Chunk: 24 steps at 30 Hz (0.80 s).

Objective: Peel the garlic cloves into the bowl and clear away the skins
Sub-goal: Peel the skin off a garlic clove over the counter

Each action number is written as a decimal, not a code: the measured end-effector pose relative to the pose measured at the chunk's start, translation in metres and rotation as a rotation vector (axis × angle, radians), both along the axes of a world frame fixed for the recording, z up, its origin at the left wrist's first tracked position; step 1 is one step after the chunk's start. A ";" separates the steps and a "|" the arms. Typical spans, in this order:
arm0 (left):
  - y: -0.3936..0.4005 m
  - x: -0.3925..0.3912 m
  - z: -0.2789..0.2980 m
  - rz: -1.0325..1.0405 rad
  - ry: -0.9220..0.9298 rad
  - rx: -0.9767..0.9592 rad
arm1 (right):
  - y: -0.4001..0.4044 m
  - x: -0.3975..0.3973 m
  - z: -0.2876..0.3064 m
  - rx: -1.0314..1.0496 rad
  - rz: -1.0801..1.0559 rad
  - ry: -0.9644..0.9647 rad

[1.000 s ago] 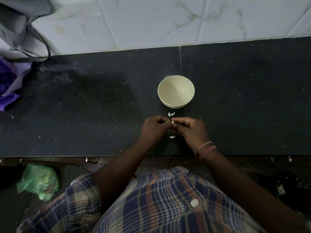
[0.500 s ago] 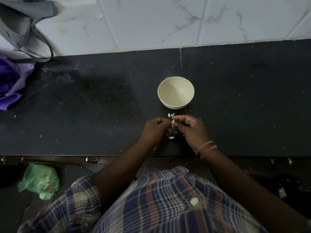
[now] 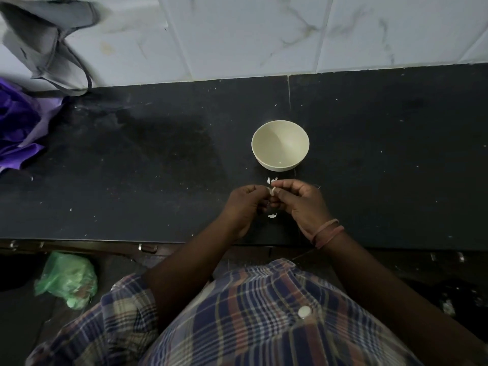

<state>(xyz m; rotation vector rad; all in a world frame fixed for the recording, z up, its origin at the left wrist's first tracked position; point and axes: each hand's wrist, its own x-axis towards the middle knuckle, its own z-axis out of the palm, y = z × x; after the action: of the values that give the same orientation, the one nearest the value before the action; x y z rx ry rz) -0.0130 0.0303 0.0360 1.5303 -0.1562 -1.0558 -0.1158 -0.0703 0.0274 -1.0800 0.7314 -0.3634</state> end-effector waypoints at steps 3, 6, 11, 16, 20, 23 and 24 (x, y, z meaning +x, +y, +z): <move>0.001 0.001 -0.002 -0.001 -0.029 0.008 | 0.002 0.001 0.000 0.008 -0.008 0.003; 0.003 0.000 -0.001 -0.013 -0.019 0.006 | 0.002 0.002 0.001 0.038 -0.025 0.014; 0.001 -0.003 0.002 0.010 0.033 -0.010 | 0.001 0.001 0.002 0.102 -0.052 0.018; 0.002 -0.003 0.002 0.019 0.096 -0.038 | 0.001 -0.001 0.003 0.116 -0.052 -0.014; 0.002 -0.004 0.001 0.125 0.207 -0.067 | 0.002 -0.003 0.002 0.169 -0.069 -0.037; 0.005 0.000 -0.001 0.178 0.233 -0.046 | 0.001 -0.005 0.002 0.182 -0.087 -0.034; 0.005 0.001 -0.004 0.179 0.211 -0.014 | 0.001 -0.006 0.002 0.187 -0.088 -0.034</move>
<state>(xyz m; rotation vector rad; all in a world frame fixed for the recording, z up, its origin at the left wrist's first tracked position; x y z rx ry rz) -0.0117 0.0357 0.0322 1.3828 0.1173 -1.0619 -0.1213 -0.0695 0.0292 -0.8651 0.7688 -0.3799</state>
